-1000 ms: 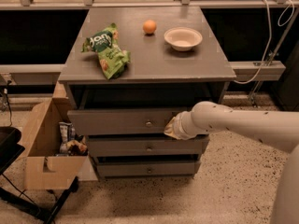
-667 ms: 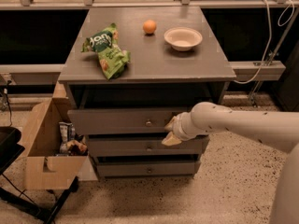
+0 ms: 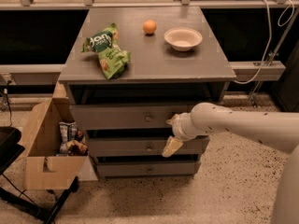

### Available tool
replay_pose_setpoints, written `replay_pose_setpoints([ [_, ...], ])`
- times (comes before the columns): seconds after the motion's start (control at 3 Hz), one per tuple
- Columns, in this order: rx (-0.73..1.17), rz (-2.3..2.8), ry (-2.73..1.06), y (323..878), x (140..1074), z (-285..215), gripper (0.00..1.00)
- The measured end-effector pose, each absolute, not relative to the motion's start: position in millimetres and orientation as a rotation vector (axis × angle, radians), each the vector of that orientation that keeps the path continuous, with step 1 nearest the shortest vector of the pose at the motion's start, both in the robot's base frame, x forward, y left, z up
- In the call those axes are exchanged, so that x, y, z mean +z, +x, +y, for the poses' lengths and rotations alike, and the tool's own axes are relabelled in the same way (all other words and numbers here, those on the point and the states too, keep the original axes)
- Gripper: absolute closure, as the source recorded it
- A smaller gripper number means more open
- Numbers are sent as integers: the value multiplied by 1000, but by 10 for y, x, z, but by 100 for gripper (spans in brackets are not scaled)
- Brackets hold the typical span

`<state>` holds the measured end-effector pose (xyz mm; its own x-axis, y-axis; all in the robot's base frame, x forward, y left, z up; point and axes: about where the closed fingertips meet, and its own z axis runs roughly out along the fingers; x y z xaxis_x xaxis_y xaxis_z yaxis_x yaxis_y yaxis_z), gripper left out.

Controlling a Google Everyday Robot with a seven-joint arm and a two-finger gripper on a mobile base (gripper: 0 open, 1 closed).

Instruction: Close top drawer

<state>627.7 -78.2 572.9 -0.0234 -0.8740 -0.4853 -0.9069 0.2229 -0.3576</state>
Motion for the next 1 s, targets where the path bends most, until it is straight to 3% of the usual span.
replay_pose_setpoints([
  [0.67,49,1923,-1712,6058,5829,-789,42],
  [1.0,-10,1979,-1884,5599,6053,-852,65],
])
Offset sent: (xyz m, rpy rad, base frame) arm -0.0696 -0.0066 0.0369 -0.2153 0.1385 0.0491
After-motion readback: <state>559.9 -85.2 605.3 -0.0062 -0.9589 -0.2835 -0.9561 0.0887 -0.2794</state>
